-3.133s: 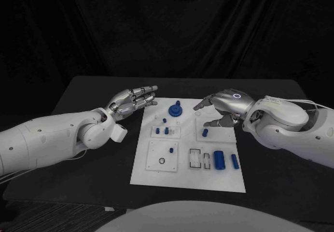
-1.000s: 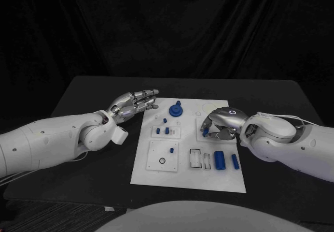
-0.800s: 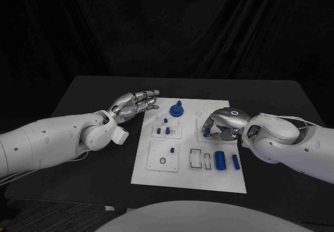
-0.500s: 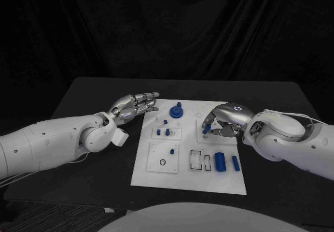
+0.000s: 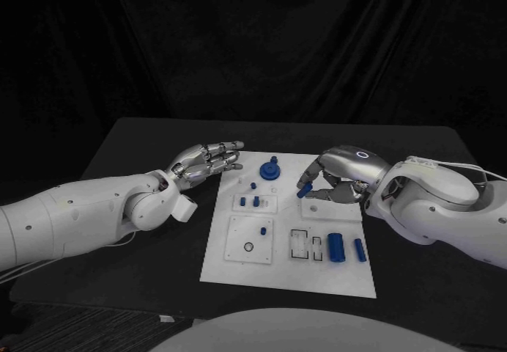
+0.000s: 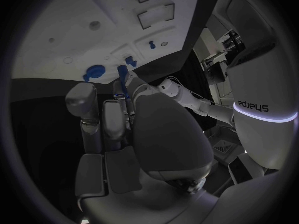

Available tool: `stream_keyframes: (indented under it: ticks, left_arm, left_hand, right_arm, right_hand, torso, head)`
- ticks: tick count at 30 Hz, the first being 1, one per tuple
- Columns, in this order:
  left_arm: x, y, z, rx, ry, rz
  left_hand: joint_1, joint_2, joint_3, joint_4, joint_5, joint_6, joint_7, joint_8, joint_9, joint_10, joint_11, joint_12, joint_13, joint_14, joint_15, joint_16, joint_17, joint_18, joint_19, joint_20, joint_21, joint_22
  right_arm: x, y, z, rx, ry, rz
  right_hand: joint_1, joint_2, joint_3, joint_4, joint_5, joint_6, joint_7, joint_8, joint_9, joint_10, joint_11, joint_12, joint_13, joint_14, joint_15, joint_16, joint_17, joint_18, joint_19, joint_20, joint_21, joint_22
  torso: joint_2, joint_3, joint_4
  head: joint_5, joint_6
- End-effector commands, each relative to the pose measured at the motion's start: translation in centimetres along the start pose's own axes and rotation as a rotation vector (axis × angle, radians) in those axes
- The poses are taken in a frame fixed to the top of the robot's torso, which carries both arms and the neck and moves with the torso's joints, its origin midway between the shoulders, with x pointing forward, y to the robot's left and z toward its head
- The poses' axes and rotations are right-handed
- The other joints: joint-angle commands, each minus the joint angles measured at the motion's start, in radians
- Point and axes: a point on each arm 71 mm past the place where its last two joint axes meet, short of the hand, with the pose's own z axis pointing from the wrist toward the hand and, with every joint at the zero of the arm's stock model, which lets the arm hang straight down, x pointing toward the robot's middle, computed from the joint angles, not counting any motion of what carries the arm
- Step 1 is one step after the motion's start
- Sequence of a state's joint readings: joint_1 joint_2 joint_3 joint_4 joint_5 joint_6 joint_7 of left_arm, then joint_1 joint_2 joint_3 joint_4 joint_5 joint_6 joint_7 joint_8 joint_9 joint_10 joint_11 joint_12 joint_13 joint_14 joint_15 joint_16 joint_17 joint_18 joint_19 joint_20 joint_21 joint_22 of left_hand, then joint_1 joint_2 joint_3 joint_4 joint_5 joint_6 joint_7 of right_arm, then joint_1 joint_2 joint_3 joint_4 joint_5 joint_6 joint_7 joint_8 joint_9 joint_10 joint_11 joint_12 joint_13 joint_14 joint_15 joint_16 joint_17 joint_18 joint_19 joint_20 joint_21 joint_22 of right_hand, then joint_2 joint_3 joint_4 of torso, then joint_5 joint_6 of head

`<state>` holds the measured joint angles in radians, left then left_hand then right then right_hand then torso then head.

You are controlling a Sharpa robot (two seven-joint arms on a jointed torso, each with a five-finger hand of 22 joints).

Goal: Assemble the parts on the task board

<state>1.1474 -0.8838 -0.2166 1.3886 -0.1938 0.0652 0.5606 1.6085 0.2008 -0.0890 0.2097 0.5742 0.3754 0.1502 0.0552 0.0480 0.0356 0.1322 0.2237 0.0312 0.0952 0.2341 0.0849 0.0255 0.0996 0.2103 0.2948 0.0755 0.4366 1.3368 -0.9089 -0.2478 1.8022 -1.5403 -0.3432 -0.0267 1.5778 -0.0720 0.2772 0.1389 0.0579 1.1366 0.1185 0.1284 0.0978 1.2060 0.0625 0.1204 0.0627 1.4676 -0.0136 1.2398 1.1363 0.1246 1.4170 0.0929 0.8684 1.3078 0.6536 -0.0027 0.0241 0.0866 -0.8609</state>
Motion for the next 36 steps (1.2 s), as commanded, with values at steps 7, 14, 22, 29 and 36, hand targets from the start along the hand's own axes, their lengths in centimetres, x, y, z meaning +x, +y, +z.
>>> stream_keyframes:
  ticks: [7, 14, 22, 29, 36]
  left_arm:
    - [0.1, -0.1, 0.0, 0.022, -0.002, -0.006]
    - [0.2, -0.2, 0.2, 0.038, -0.002, -0.006]
    - [0.3, -0.3, 0.3, 0.060, -0.003, -0.004]
    - [0.2, -0.4, 0.3, 0.089, -0.026, 0.011]
    - [0.0, -0.4, 0.1, 0.097, -0.046, 0.024]
  left_hand:
    - [-0.005, -0.008, 0.007, 0.010, -0.013, 0.003, -0.002, 0.004, 0.000, 0.003, 0.004, 0.005, 0.001, -0.016, -0.020, -0.006, -0.002, -0.022, -0.014, -0.004, -0.006, -0.027]
    - [-0.074, -0.023, -0.030, 0.081, -0.112, -0.006, -0.018, 0.003, -0.001, -0.001, -0.009, -0.016, -0.002, -0.060, -0.050, -0.043, -0.012, -0.010, -0.057, -0.005, -0.024, -0.085]
    - [-0.239, -0.031, -0.182, 0.083, -0.407, -0.099, -0.085, -0.020, -0.013, 0.000, -0.028, -0.092, -0.009, -0.093, -0.070, -0.083, -0.025, 0.045, -0.196, -0.028, -0.064, -0.354]
    - [-0.362, -0.064, -0.191, 0.083, -0.526, -0.232, -0.139, -0.035, -0.027, -0.022, -0.110, -0.176, -0.020, -0.095, -0.140, -0.085, -0.026, 0.077, -0.209, -0.094, -0.072, -0.414]
    - [-0.474, -0.195, -0.128, 0.089, -0.527, -0.252, -0.199, -0.035, -0.028, -0.034, -0.161, -0.216, -0.029, -0.095, -0.185, -0.085, -0.026, 0.064, -0.210, -0.154, -0.076, -0.437]
  right_arm:
    - [2.2, 4.8, 2.5, -0.164, 0.122, -0.024]
    - [4.5, 7.1, 4.4, -0.246, 0.157, -0.063]
    - [6.3, 8.7, 5.5, -0.278, 0.186, -0.085]
    - [7.2, 9.2, 6.0, -0.281, 0.213, -0.087]
    - [7.7, 9.2, 6.3, -0.275, 0.233, -0.101]
  right_hand:
    - [-0.008, -0.004, 0.015, -0.010, 0.041, -0.005, 0.005, -0.014, 0.002, -0.001, 0.004, -0.029, 0.000, 0.024, -0.003, 0.021, 0.030, -0.017, 0.011, -0.010, 0.034, 0.121]
    - [-0.022, -0.025, 0.022, -0.010, 0.091, -0.006, 0.006, -0.024, 0.004, 0.002, 0.006, -0.045, 0.000, 0.029, -0.002, 0.030, 0.041, -0.019, 0.015, -0.009, 0.048, 0.124]
    - [-0.029, -0.031, 0.022, -0.008, 0.091, -0.008, 0.007, -0.027, 0.004, 0.001, 0.007, -0.049, 0.000, 0.029, -0.001, 0.031, 0.043, -0.020, 0.016, -0.008, 0.052, 0.124]
    - [-0.030, -0.034, 0.023, -0.008, 0.089, -0.009, 0.007, -0.029, 0.004, 0.001, 0.007, -0.051, 0.000, 0.030, -0.001, 0.033, 0.045, -0.020, 0.017, -0.008, 0.054, 0.125]
    - [-0.031, -0.035, 0.024, -0.008, 0.088, -0.010, 0.007, -0.030, 0.004, 0.000, 0.008, -0.052, 0.000, 0.030, -0.001, 0.033, 0.045, -0.020, 0.017, -0.008, 0.055, 0.125]
  torso:
    - [-0.001, -0.0010, 0.0002]
    - [0.000, 0.0020, -0.0006]
    - [0.001, 0.0006, 0.0034]
    - [0.002, -0.0020, 0.0021]
    - [0.001, -0.0011, -0.0003]
  head:
    - [0.020, -0.011]
    - [0.020, -0.012]
    - [0.012, -0.012]
    - [0.014, -0.012]
    - [0.017, -0.012]
